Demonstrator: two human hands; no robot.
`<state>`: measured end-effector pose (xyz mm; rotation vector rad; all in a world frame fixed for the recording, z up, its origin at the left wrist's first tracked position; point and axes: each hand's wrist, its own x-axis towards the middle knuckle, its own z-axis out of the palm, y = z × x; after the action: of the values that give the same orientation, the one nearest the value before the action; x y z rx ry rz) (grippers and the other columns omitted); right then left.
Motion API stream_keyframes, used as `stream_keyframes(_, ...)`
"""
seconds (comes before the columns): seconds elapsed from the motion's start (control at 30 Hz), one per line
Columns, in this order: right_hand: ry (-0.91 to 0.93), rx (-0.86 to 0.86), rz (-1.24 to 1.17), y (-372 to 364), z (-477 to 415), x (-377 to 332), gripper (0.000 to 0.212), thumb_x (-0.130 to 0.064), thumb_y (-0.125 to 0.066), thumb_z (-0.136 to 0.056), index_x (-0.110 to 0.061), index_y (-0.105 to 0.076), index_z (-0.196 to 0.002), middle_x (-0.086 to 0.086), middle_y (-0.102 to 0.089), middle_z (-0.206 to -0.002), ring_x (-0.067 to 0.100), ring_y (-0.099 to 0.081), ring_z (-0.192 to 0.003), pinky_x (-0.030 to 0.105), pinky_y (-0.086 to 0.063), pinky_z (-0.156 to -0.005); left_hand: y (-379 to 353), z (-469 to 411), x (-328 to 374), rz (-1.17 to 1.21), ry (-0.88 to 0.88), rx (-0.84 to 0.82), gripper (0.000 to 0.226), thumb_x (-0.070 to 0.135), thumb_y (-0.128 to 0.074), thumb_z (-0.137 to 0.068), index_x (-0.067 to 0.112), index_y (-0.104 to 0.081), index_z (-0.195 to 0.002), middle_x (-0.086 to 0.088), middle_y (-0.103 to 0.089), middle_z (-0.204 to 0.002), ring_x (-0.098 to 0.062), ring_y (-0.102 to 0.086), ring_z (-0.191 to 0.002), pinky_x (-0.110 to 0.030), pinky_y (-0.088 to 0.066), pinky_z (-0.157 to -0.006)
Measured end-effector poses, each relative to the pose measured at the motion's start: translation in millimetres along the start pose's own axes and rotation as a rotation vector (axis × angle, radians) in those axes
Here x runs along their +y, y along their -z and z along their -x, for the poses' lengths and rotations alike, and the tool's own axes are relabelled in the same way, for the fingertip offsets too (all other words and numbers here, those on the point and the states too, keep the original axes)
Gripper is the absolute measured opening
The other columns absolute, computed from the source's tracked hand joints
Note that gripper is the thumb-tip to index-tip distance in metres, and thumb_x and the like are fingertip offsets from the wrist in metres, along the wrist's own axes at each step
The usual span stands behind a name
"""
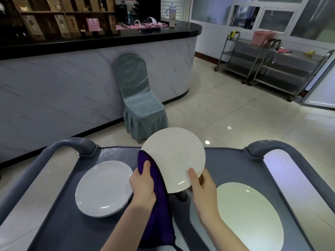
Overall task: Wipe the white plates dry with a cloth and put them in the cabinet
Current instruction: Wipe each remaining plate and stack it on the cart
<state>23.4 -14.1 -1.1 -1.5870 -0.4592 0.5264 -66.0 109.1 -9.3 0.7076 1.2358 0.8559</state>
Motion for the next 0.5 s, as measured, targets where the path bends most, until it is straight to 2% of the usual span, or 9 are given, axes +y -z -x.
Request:
stream_keyframes(0.03, 0.088, -0.055, 0.09, 10.0, -0.8, -0.2, 0.038, -0.028, -0.062, -0.097, -0.035, -0.055, -0.133, -0.016, -0.065, -0.128, 0.003, -0.059, -0.119, 0.015, -0.049, -0.091, 2.5, -2.9, 5.4, -0.021, -0.007, -0.008, 0.024, 0.028, -0.061, -0.097, 0.007, -0.066, -0.087, -0.007, -0.066, -0.081, -0.021, -0.061, -0.071, -0.03, -0.052, -0.062)
stream_keyframes(0.1, 0.266, -0.14, 0.294, 28.6, -5.0, -4.3, 0.067, -0.036, -0.069, -0.091, -0.037, -0.037, -0.15, -0.018, -0.042, -0.153, -0.004, -0.039, -0.138, 0.013, -0.034, -0.109, 5.8, -8.1, 15.5, -0.067, -0.019, -0.036, 0.025, 0.028, -0.061, -0.097, 0.007, -0.065, -0.085, -0.008, -0.066, -0.079, -0.022, -0.06, -0.069, -0.03, -0.052, -0.061)
stream_keyframes(0.13, 0.415, -0.192, 0.461, 36.6, -8.6, -6.9, 0.073, -0.044, -0.07, -0.089, -0.034, -0.035, -0.152, -0.015, -0.03, -0.161, -0.001, -0.029, -0.145, 0.017, -0.026, -0.117, 7.4, -11.1, 19.9, -0.087, -0.02, -0.06, 0.024, 0.026, -0.061, -0.098, 0.007, -0.065, -0.085, -0.008, -0.067, -0.079, -0.022, -0.061, -0.069, -0.031, -0.053, -0.061)
stream_keyframes(0.2, 0.801, -0.309, 0.832, 48.6, -18.1, -12.3, 0.07, -0.052, -0.07, -0.086, -0.024, -0.049, -0.146, 0.002, -0.028, -0.163, 0.018, -0.025, -0.151, 0.039, -0.019, -0.123, 10.4, -16.0, 29.3, -0.132, -0.014, -0.128, 0.021, 0.024, -0.061, -0.097, 0.007, -0.067, -0.085, -0.009, -0.072, -0.08, -0.024, -0.066, -0.071, -0.035, -0.057, -0.066)
stream_keyframes(0.23, 0.971, -0.351, 0.985, 52.0, -22.9, -15.4, 0.062, -0.05, -0.07, -0.086, -0.02, -0.058, -0.139, 0.009, -0.033, -0.16, 0.027, -0.029, -0.15, 0.049, -0.023, -0.121, 11.4, -18.0, 34.1, -0.161, -0.009, -0.169, 0.02, 0.023, -0.061, -0.097, 0.007, -0.067, -0.086, -0.01, -0.074, -0.081, -0.026, -0.068, -0.073, -0.038, -0.058, -0.07)
stream_keyframes(0.3, 1.191, -0.396, 1.149, 52.5, -29.3, -22.7, 0.042, -0.031, -0.075, -0.086, -0.017, -0.069, -0.125, 0.012, -0.047, -0.151, 0.033, -0.042, -0.141, 0.056, -0.033, -0.114, 12.6, -21.2, 42.0, -0.237, -0.004, -0.257, 0.018, 0.021, -0.061, -0.098, 0.006, -0.069, -0.09, -0.01, -0.076, -0.08, -0.027, -0.07, -0.074, -0.037, -0.059, -0.069)
stream_keyframes(0.37, 1.314, -0.418, 1.171, 51.2, -31.4, -27.4, 0.035, -0.011, -0.069, -0.086, -0.015, -0.072, -0.121, 0.009, -0.062, -0.138, 0.031, -0.058, -0.128, 0.052, -0.046, -0.106, 12.4, -22.6, 48.6, -0.298, -0.002, -0.316, 0.017, 0.018, -0.06, -0.098, 0.005, -0.069, -0.095, -0.011, -0.077, -0.08, -0.026, -0.071, -0.071, -0.033, -0.058, -0.062)
stream_keyframes(0.43, 1.379, -0.407, 1.183, 49.2, -28.4, -31.2, 0.037, -0.01, -0.055, -0.09, -0.017, -0.072, -0.122, 0.005, -0.067, -0.131, 0.026, -0.065, -0.119, 0.043, -0.055, -0.096, 12.1, -23.1, 53.4, -0.289, 0.014, -0.34, 0.017, 0.015, -0.059, -0.097, 0.001, -0.068, -0.098, -0.013, -0.076, -0.079, -0.026, -0.07, -0.068, -0.033, -0.058, -0.063)
stream_keyframes(0.5, 1.376, -0.381, 1.172, 46.2, -23.9, -33.6, 0.04, -0.009, -0.056, -0.087, -0.022, -0.073, -0.122, 0.001, -0.069, -0.128, 0.023, -0.068, -0.114, 0.036, -0.059, -0.087, 11.9, -21.2, 55.3, -0.229, 0.066, -0.354, 0.019, 0.015, -0.058, -0.097, -0.001, -0.068, -0.102, -0.017, -0.075, -0.082, -0.029, -0.069, -0.07, -0.037, -0.056, -0.068)
